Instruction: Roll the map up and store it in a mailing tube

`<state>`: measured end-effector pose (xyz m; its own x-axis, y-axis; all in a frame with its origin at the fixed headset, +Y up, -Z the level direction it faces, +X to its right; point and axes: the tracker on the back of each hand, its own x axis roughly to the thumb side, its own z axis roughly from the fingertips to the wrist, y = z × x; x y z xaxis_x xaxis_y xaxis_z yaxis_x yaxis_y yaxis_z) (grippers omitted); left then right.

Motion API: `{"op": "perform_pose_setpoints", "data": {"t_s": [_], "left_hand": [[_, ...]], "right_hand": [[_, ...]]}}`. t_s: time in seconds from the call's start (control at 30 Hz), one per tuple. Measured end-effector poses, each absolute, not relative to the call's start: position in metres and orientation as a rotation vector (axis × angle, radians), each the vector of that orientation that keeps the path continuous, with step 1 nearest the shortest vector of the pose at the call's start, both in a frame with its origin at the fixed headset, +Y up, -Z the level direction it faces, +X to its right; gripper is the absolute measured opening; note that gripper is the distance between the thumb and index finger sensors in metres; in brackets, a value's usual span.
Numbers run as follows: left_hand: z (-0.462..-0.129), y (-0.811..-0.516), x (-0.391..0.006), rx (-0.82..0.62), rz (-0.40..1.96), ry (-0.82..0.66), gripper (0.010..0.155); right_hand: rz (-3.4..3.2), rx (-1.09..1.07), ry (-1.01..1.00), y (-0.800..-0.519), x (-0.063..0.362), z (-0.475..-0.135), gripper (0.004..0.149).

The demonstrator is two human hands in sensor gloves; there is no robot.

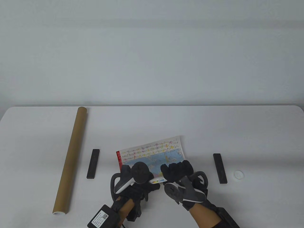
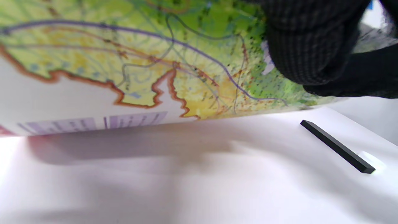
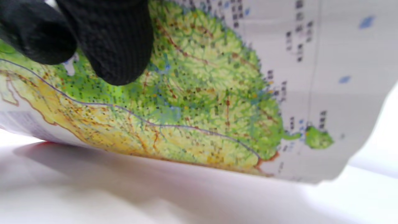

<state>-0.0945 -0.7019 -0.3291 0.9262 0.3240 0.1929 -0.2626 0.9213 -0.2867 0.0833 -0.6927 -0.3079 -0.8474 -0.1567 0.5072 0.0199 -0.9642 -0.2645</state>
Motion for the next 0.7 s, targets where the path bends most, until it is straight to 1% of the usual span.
{"op": "perform_pose_setpoints", "data": {"t_s": [0.13, 0.23, 0.27, 0.33, 0.5, 0.6, 0.7], "left_hand": [[-0.323, -0.697, -0.087, -0.162, 0.191, -0.262, 0.052], [-0.312, -0.69, -0.078, -0.038, 0.029, -0.268, 0.063], [-0.308, -0.687, -0.074, 0.007, -0.029, -0.271, 0.066], [-0.302, -0.683, -0.068, 0.06, -0.101, -0.265, 0.067], [-0.297, -0.681, -0.064, 0.205, -0.182, -0.286, 0.071], [-0.297, -0.68, -0.065, 0.238, -0.2, -0.281, 0.069], [-0.299, -0.68, -0.068, 0.216, -0.175, -0.267, 0.066]], "right_hand": [[-2.941, -0.807, 0.336, -0.696, 0.084, -0.312, 0.057], [-3.017, -0.783, 0.283, -0.698, 0.088, -0.318, 0.056], [-3.054, -0.771, 0.249, -0.699, 0.09, -0.32, 0.055], [-3.192, -0.773, 0.126, -0.702, 0.097, -0.327, 0.055], [-3.341, -0.813, -0.006, -0.703, 0.104, -0.334, 0.054], [-3.345, -0.839, 0.001, -0.703, 0.103, -0.333, 0.056], [-3.291, -0.867, 0.091, -0.701, 0.101, -0.328, 0.062]]}}
